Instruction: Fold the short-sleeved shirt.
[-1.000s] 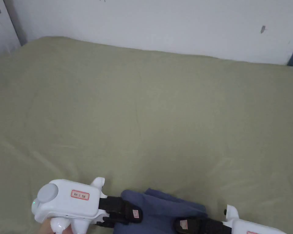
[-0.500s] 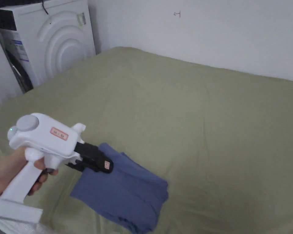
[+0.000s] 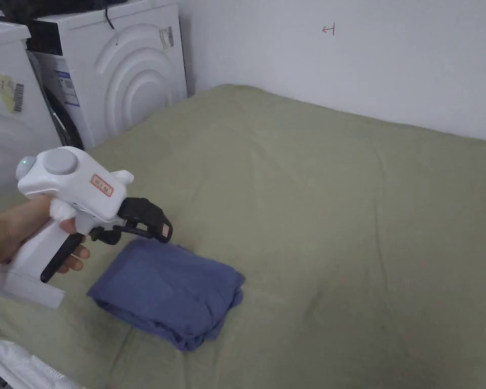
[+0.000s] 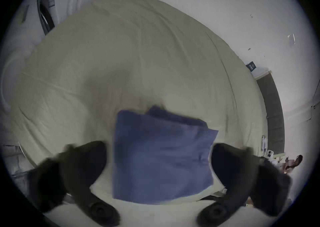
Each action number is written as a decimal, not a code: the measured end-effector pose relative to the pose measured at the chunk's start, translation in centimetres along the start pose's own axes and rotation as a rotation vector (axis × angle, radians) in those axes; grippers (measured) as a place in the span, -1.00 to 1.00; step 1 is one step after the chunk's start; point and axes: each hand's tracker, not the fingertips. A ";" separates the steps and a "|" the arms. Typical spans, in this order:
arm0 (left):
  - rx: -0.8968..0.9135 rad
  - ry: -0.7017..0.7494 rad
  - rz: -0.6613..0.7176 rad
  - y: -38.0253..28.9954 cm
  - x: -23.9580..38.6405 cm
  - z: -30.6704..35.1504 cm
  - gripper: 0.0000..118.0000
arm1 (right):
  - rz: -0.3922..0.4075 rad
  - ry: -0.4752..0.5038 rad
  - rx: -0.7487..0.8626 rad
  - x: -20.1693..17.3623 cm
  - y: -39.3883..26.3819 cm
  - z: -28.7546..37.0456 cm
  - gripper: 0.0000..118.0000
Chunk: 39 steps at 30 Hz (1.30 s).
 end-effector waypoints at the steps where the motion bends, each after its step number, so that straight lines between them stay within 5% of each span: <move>1: 0.035 -0.016 -0.001 -0.2 0.3 0.8 1.00 | 0.004 0.000 0.002 0.0 0.0 0.4 -1.00; 10: 0.196 -0.122 -0.080 -7.1 11.4 5.6 0.91 | 0.151 -0.026 0.123 -4.1 2.0 6.3 -1.00; 11: 0.257 -0.152 -0.106 -8.4 14.0 6.0 0.53 | 0.197 -0.065 0.151 -5.4 2.4 7.4 -1.00; 12: 0.268 -0.170 -0.132 -8.4 15.3 5.4 -0.55 | 0.237 -0.095 0.177 -6.4 2.6 8.2 -1.00; 13: 0.317 -0.185 -0.161 -9.5 17.7 5.2 -1.00 | 0.275 -0.135 0.214 -7.4 2.7 9.2 -1.00; 16: 0.439 -0.286 -0.186 -12.2 25.3 5.5 -1.00 | 0.376 -0.270 0.368 -11.3 2.8 12.2 -1.00; 18: 0.506 -0.339 -0.182 -14.0 30.1 5.8 -1.00 | 0.488 -0.446 0.513 -14.3 2.5 13.8 -1.00; 23: 0.952 0.013 -0.373 -22.3 42.3 8.1 -1.00 | 0.745 -0.907 0.784 -20.3 1.5 15.5 -1.00; 25: 1.074 0.081 -0.410 -24.7 45.7 9.0 -1.00 | 0.837 -1.004 0.858 -21.5 1.2 15.9 -1.00; 28: 1.068 0.075 -0.451 -25.7 48.2 10.2 -1.00 | 0.894 -1.002 0.908 -22.8 0.2 16.8 -1.00; 39: 1.095 0.082 -0.454 -26.4 48.5 13.2 -1.00 | 0.779 -0.836 0.896 -24.0 0.2 19.2 -1.00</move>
